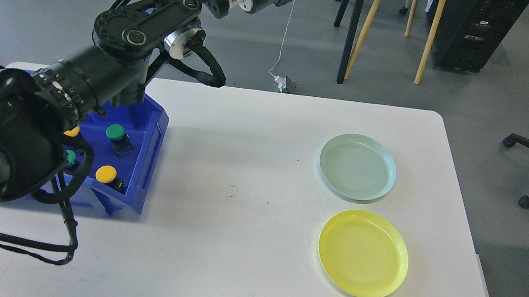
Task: Pass button and place on color plate
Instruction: 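Raise the left gripper up and away from the blue bin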
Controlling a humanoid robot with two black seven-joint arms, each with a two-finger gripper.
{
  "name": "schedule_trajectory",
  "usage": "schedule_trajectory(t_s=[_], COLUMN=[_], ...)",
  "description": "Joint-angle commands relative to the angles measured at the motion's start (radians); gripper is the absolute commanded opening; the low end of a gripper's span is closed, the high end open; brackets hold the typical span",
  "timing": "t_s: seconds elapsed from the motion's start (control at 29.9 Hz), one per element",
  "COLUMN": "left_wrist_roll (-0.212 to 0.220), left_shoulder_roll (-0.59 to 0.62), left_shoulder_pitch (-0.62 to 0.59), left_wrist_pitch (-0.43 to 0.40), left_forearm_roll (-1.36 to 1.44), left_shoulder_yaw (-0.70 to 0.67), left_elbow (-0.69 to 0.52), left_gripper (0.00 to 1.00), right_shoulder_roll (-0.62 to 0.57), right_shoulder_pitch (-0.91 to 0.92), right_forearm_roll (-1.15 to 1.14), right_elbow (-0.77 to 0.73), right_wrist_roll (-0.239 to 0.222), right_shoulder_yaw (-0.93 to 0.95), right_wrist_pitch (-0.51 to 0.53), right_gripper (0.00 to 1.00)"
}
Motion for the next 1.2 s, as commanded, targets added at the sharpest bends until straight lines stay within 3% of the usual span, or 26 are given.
schedule_trajectory(t_s=[0.0,0.1,0.23,0.37,0.54,0.7,0.94,1.17], left_wrist_roll=[-0.017,-0.008,-0.048,-0.048,-0.048,-0.048,-0.029,-0.026], left_shoulder_roll=[0.000,0.000,0.030,0.084,0.093,0.136,0.406,0.659], left_shoulder_pitch=[-0.014,-0.034,-0.047,-0.037,-0.033,-0.031,-0.039,-0.033], left_wrist_pitch=[0.021,0.019,0.016,-0.067,-0.045,-0.131,-0.131,-0.131], left_forearm_roll=[0.001,0.000,-0.043,-0.147,-0.193,-0.256,-0.129,0.325], left_shoulder_yaw=[0.000,0.002,-0.041,-0.064,-0.084,-0.057,0.295,0.342], left_elbow=[0.000,0.000,0.006,0.010,0.006,-0.023,-0.210,-0.503], left_gripper=[1.00,1.00,1.00,1.00,1.00,0.92,0.90,0.94], right_shoulder_roll=[-0.008,-0.007,-0.007,-0.007,0.005,0.024,0.055,0.055], right_shoulder_pitch=[0.002,0.005,0.022,0.031,0.061,0.059,0.062,0.076], right_forearm_roll=[0.003,0.003,0.001,0.001,0.001,0.001,0.001,0.000], right_elbow=[0.001,0.001,0.001,0.001,0.001,0.003,0.001,0.001], right_wrist_roll=[0.001,0.001,0.000,0.000,0.000,-0.003,-0.006,-0.006], right_shoulder_yaw=[0.000,0.000,0.000,-0.001,0.000,0.000,-0.001,-0.001], right_wrist_pitch=[0.000,0.000,0.000,0.000,0.000,0.000,0.000,0.000], right_gripper=[0.99,0.99,0.99,0.99,0.99,0.99,0.99,0.99])
